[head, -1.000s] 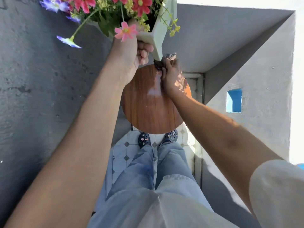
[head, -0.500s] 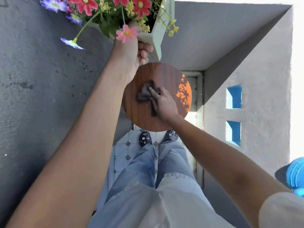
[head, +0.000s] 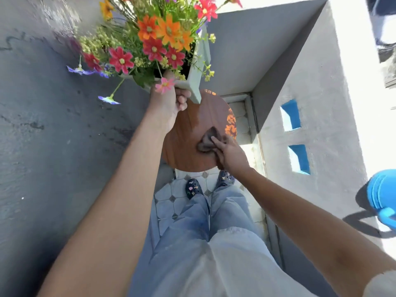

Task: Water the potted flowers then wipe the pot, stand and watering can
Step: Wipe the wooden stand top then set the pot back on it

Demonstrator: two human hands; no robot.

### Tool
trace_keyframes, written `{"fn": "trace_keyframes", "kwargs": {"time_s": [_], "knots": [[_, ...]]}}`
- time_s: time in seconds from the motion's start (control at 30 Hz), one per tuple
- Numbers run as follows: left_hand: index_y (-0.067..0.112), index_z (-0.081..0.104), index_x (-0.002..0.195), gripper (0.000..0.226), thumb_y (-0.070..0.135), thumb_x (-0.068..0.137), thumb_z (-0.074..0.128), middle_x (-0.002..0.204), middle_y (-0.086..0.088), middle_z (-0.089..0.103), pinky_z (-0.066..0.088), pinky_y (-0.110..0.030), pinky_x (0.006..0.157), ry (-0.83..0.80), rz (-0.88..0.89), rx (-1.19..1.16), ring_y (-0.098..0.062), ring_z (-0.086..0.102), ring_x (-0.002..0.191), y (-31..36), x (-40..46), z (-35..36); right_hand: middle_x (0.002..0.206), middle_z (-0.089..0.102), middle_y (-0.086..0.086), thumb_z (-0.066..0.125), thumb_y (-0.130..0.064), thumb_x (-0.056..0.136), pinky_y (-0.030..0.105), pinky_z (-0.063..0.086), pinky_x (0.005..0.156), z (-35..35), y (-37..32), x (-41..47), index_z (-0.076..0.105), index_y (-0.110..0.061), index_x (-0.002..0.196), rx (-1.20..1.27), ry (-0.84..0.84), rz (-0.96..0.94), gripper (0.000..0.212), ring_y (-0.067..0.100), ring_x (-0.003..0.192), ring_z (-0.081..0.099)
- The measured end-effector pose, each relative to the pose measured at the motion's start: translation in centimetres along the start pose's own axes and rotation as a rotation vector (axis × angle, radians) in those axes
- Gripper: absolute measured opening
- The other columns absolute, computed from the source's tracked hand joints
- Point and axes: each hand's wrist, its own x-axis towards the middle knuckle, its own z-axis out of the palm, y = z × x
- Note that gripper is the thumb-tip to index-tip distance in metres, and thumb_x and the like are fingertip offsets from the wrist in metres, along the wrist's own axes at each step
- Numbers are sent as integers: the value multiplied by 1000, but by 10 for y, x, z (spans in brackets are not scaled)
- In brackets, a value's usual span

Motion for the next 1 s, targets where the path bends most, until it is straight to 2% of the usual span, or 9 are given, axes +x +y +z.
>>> {"fn": "trace_keyframes", "kwargs": {"time_s": [0.1,0.27,0.4,0.5,0.53,0.63,0.8,0.87,1.0], "knots": [[8,53,77,32,22,98,33,58,-10,53,26,-22,45,16,-27,25,-11,37,45,-16,-7,3,115,54,12,48,-35,95,38,51,80,-14,16,15,53,-16,130,79,111,489,40,34,99,58],[6,52,79,27,20,97,37,63,-13,53,27,-21,40,33,-42,72,-9,39,39,-45,-24,2,120,52,11,53,-26,95,35,51,81,-6,-16,-22,56,-24,133,35,-127,81,38,30,103,55],[7,54,70,37,17,100,35,63,-13,51,26,-18,39,21,-35,106,-11,37,45,-50,-52,4,114,59,12,60,-18,91,28,45,83,-23,-20,-34,67,-22,124,212,-95,363,34,30,101,60],[18,54,39,66,-3,98,35,64,-10,40,31,-19,49,-109,-14,190,-7,36,50,-51,-89,14,102,70,12,64,-17,88,26,42,75,-48,-21,-44,72,-19,114,351,-1,476,28,29,94,65],[19,56,42,65,-6,98,34,66,-9,39,30,-19,50,-80,-15,204,-5,40,48,-58,-92,14,104,73,9,66,-19,87,27,44,78,-55,-20,-47,72,-18,115,404,58,515,29,27,95,66],[14,54,78,27,12,99,37,72,-12,52,26,-18,42,71,-51,43,-4,44,37,-83,-68,12,103,71,5,67,-25,87,28,45,80,-75,-22,-58,68,-15,117,557,206,677,31,25,96,65],[5,51,103,13,3,98,39,72,-8,48,26,-19,46,67,-36,90,-11,35,54,-106,-73,18,102,70,5,63,-27,89,40,51,87,-98,-28,-86,60,-20,120,708,362,750,32,25,93,64],[7,55,101,18,7,100,37,71,-3,47,30,-22,53,71,-53,111,-12,36,57,-114,-74,17,98,70,4,64,-25,89,39,53,85,-103,-32,-98,61,-19,114,791,387,726,26,25,92,66],[20,46,72,31,19,101,35,73,1,47,38,-22,57,109,-170,102,-9,44,61,-127,-78,25,107,69,2,68,-19,89,30,52,87,-114,-37,-120,66,-18,110,875,390,658,22,21,98,66]]}}
